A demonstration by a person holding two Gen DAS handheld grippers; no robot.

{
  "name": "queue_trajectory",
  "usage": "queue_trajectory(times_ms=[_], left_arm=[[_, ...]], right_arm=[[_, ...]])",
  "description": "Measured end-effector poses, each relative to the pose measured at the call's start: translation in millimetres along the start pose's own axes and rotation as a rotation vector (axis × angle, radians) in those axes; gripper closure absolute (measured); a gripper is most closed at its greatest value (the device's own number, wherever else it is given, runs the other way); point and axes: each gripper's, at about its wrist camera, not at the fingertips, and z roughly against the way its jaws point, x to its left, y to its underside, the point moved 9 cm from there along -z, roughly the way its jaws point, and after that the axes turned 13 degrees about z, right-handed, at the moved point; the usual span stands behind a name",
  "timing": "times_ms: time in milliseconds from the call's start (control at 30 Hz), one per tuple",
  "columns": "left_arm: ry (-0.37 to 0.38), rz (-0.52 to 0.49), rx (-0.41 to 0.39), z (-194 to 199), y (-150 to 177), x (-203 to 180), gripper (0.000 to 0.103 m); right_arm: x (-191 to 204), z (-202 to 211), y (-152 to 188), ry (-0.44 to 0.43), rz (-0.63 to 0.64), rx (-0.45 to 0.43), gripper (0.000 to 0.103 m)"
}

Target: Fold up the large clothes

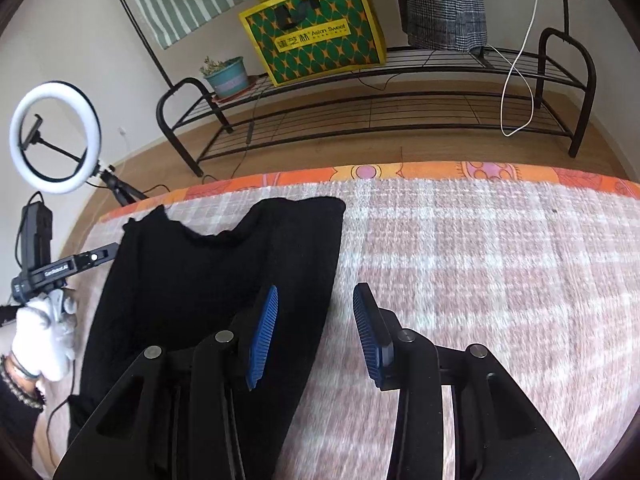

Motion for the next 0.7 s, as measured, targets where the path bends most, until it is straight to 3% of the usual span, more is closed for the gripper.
queue_trajectory(times_ms=[267, 500, 533, 600, 633, 700], left_arm=[[-0.052, -0.086, -0.022, -16.8, -5.3, -20.3, 0.049], [-0.110, -0.180, -0.054, -27.4, -4.1, -31.8, 0.047], [-0.114, -0.194, -0.053, -28.5, -3.5, -33.6, 0.051], [-0.113, -0.211, -0.057, -28.7, -2.1, -36.4, 0.074], [-0.086, -0.216, -0.049, -28.3, 0.1, -40.5, 0.089], [-0.102, -0.238, -0.067, -25.2, 1.8, -43.6, 0.092]], right_arm=[[-2.0, -30.6, -17.9, 0.036, 0.041, 0.017, 0.065], [12.9, -41.0, -27.8, 0.006, 0.088, 0.008, 0.065], [13.9, -41.4, -27.8, 0.010, 0.097, 0.006, 0.070], [16.0, -40.7, -28.0, -0.009, 0.097, 0.003, 0.088], [15.7, -39.8, -27.8, -0.016, 0.087, 0.001, 0.092], [13.9, -36.4, -29.8, -0.015, 0.065, -0.011, 0.096]])
